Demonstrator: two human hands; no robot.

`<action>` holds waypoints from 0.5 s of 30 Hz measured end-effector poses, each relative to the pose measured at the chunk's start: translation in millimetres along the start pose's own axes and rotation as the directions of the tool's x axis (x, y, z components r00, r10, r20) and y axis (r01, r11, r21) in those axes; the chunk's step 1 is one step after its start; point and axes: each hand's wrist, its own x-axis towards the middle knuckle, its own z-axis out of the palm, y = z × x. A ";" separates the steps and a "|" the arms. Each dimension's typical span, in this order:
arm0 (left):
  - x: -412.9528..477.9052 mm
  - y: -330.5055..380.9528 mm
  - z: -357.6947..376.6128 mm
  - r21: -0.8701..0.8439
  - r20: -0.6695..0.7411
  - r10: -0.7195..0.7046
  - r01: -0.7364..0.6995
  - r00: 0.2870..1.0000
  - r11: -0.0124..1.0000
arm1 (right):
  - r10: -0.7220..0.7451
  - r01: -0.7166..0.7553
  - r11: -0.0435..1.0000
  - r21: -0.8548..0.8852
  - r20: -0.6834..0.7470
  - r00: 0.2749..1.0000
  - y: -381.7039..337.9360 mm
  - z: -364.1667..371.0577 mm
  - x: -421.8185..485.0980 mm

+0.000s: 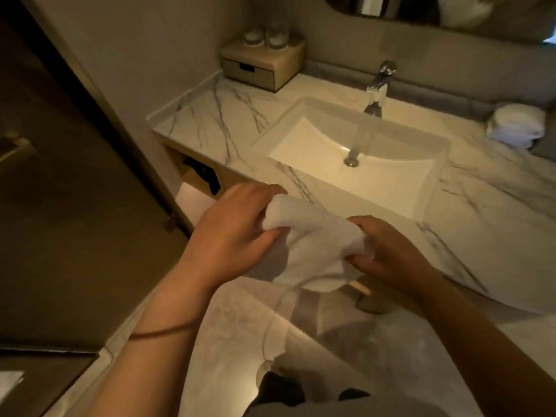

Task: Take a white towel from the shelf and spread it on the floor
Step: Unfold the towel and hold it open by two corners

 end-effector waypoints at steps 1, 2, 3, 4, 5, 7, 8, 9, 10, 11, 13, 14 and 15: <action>6.0 11.9 5.1 -0.015 0.006 0.013 -0.013 1.000 1.000 | 0.018 -0.018 1.000 -0.017 -0.017 1.000 8.9 -10.6 -9.9; 10.7 24.1 10.0 -0.031 0.009 0.016 -0.016 1.000 0.999 | 0.035 -0.036 0.999 -0.026 -0.033 0.999 17.3 -21.4 -20.9; 14.2 36.7 15.3 -0.050 0.007 0.011 -0.010 1.000 0.999 | 0.046 -0.047 0.998 -0.034 -0.052 0.998 24.9 -32.3 -31.8; 16.3 49.3 20.6 -0.072 0.002 -0.002 0.002 1.000 0.997 | 0.047 -0.050 0.997 -0.052 -0.073 0.996 31.8 -42.3 -42.6; 17.0 61.5 25.9 -0.094 -0.002 -0.023 0.023 1.000 0.995 | 0.039 -0.046 0.996 -0.077 -0.093 0.995 38.2 -51.6 -52.8; 15.7 84.6 37.3 -0.122 0.000 -0.069 0.069 0.998 0.990 | 0.022 -0.035 0.993 -0.108 -0.124 0.992 50.5 -67.8 -71.9; 13.3 95.3 43.0 -0.129 0.000 -0.089 0.089 0.996 0.988 | 0.006 -0.020 0.993 -0.116 -0.125 0.992 56.1 -74.2 -80.3; 10.2 105.3 48.3 -0.133 -0.003 -0.106 0.104 0.994 0.986 | -0.022 0.007 0.992 -0.126 -0.118 0.993 61.7 -79.5 -87.9; 6.1 114.8 53.4 -0.136 -0.006 -0.120 0.118 0.993 0.984 | -0.061 0.047 0.990 -0.135 -0.106 0.993 67.2 -83.5 -94.9; 1.3 123.9 57.9 -0.139 -0.007 -0.138 0.136 0.990 0.981 | -0.106 0.094 0.986 -0.137 -0.089 0.990 73.1 -86.4 -100.9; -12.2 141.9 65.0 -0.134 -0.007 -0.179 0.177 0.984 0.975 | -0.157 0.153 0.983 -0.103 -0.031 0.987 82.0 -90.1 -110.8; -20.0 150.8 67.1 -0.126 -0.010 -0.197 0.194 0.980 0.973 | -0.152 0.151 0.986 -0.077 -0.007 0.988 84.0 -91.4 -115.9; -27.9 159.4 67.9 -0.119 -0.012 -0.213 0.211 0.977 0.970 | -0.127 0.128 0.990 -0.060 0.011 0.992 84.4 -92.1 -120.5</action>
